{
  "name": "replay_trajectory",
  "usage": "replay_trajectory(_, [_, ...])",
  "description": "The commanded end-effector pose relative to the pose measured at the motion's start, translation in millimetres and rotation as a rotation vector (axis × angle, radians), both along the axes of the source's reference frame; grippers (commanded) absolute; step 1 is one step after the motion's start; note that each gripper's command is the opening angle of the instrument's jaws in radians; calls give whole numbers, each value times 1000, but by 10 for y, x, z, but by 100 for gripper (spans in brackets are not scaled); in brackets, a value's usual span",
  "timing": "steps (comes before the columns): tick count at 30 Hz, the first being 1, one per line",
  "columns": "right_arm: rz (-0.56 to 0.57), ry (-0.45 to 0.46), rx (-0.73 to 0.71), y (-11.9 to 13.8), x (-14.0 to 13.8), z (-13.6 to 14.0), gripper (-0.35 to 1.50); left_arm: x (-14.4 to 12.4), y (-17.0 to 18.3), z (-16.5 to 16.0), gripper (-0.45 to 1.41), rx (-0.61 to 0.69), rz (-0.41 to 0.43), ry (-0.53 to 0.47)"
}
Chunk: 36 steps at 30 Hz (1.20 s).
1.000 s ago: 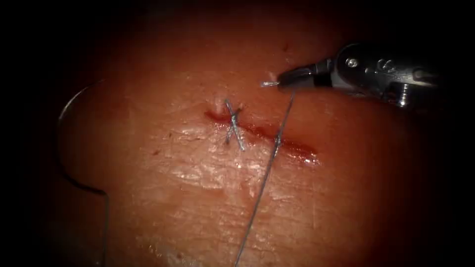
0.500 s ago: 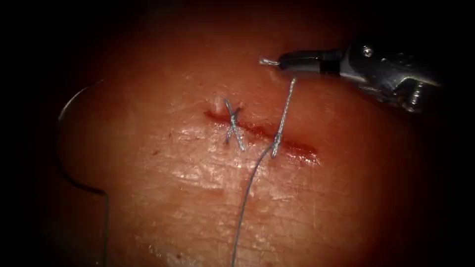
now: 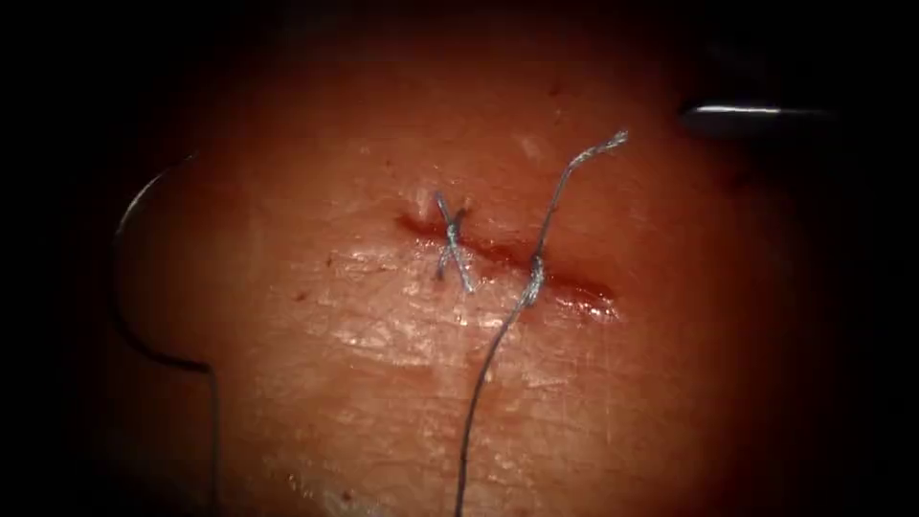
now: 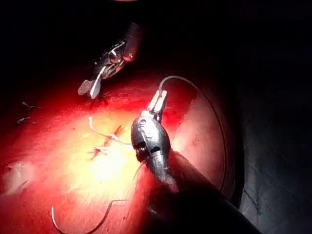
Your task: Wound Closure
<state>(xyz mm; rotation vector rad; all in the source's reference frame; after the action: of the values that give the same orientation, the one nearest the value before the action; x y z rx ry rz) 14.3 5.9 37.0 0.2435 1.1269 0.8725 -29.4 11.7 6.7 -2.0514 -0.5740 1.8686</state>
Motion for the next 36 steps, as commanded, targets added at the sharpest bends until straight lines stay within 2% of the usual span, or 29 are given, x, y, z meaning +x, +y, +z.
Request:
replay_trajectory(1, [-28, 28, -14, -7, 22, -2, 121, -5, 6, 3, -45, -7, -8, 0])
replay_trajectory(2, [-75, 64, -23, -16, 41, -9, 109, -5, 20, -2, -45, -13, -16, 2])
replay_trajectory(3, [-98, 76, -28, -20, 50, -11, 106, -5, 25, -4, -45, -15, -19, 2])
replay_trajectory(4, [-106, 88, -48, -27, 69, -14, 99, -5, 35, -3, -45, -22, -19, 7])
replay_trajectory(5, [-107, 86, -61, -30, 78, -15, 96, -6, 39, -2, -45, -26, -19, 9])
replay_trajectory(6, [-109, 89, -78, -38, 96, -14, 84, -7, 48, 3, -45, -31, -15, 20])
replay_trajectory(12, [-150, 106, -109, -55, 131, 5, 69, -15, 67, 19, -45, -32, -12, 30])
replay_trajectory(17, [-173, 116, -122, -68, 143, 16, 64, -20, 90, 32, -45, -30, 14, 25])
replay_trajectory(20, [-185, 132, -120, -73, 151, 12, 61, -13, 120, 49, -45, -26, 25, 38])
replay_trajectory(25, [-216, 151, -124, -83, 163, 15, 56, -7, 144, 64, -45, -23, 26, 40])
replay_trajectory(30, [-240, 194, -135, -84, 172, 10, 54, -12, 159, 82, -45, -27, 15, 52])
replay_trajectory(36, [-232, 197, -142, -83, 185, 9, 51, -24, 165, 98, -45, -41, -1, 53])
